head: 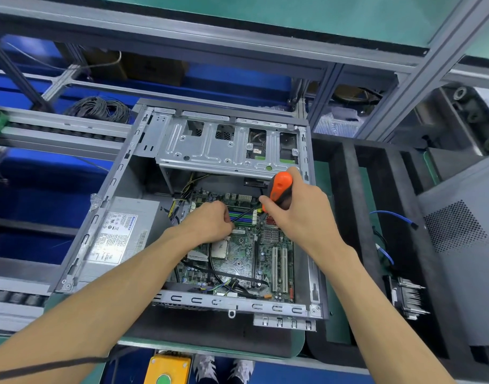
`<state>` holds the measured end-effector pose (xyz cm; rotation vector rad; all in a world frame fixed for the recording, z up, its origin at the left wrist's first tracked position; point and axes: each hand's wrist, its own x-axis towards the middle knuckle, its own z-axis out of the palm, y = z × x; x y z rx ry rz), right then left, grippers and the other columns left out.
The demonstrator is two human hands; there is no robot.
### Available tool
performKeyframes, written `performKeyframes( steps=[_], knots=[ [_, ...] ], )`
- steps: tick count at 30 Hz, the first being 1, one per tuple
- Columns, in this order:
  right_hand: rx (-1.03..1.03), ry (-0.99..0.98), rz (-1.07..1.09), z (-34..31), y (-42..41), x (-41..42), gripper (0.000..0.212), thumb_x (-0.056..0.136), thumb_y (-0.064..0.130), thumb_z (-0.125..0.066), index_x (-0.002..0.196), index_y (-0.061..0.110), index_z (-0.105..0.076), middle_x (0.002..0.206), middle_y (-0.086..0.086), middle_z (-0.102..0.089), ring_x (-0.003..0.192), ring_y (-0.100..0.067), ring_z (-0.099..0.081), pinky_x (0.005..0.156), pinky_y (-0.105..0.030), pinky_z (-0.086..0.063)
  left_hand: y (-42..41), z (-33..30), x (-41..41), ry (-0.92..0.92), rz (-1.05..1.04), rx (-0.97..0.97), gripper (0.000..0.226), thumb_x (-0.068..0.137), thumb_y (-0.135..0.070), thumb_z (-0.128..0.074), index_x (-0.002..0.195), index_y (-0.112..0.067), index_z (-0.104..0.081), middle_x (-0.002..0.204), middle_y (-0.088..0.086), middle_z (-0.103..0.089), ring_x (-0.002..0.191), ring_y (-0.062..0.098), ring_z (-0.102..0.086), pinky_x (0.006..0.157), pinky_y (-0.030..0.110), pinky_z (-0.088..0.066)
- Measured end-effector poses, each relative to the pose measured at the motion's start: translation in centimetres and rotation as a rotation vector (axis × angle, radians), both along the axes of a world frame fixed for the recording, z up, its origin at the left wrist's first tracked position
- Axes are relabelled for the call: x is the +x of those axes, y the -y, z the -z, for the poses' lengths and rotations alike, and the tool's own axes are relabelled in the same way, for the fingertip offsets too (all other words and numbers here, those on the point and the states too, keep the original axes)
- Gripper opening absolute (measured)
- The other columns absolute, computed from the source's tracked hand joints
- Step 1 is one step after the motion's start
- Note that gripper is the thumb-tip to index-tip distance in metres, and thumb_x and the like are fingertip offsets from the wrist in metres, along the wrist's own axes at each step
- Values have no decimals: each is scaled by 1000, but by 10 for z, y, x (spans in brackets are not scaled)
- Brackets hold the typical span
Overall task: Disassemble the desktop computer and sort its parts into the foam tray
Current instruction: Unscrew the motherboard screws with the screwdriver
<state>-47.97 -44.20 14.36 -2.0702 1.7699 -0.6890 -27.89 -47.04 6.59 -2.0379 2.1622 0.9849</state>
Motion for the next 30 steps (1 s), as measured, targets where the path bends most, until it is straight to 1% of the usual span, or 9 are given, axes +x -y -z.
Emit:
performKeyframes(
  steps=[6,10,17,22,25,30],
  knots=[
    [-3,-2,-3,-1,-1,1,36,90,46,-70,95,20,-44,66,3,-64,63,-23,-62,64,-40,-52,0,0,1,4,-1,-7,17,90,-28,-64,76,-23,-56,66,-5,-56,58,8,-51,47,22,-32],
    [-23,-33,-14,-1,-2,1,38,90,47,-69,95,25,-39,67,3,-65,64,-24,-61,63,-39,-51,0,1,1,-2,-1,-4,19,91,-29,-63,75,-25,-55,67,-6,-56,60,7,-51,48,22,-33],
    [-26,-32,-15,1,-2,0,38,89,49,-70,93,25,-40,68,3,-66,65,-24,-62,64,-38,-52,0,1,0,-2,1,-7,20,90,-29,-64,72,-24,-56,66,-5,-57,59,7,-52,48,20,-33],
    [-24,-37,-19,0,-2,0,38,90,48,-69,94,25,-40,69,2,-66,65,-23,-63,65,-40,-53,0,0,0,0,6,-5,18,90,-29,-64,75,-23,-57,67,-5,-57,61,8,-51,54,24,-36],
    [-29,-34,-20,0,-2,0,36,90,47,-69,94,24,-40,69,2,-66,65,-24,-62,66,-40,-53,0,0,0,-7,6,-15,16,91,-28,-63,76,-24,-56,66,-7,-53,59,6,-48,50,21,-32],
    [-28,-20,-21,0,-2,-1,36,89,47,-69,93,24,-41,68,2,-66,65,-25,-62,66,-41,-53,-1,0,0,-5,11,-26,15,91,-28,-63,78,-24,-56,66,-8,-52,59,4,-47,48,20,-31]
  ],
)
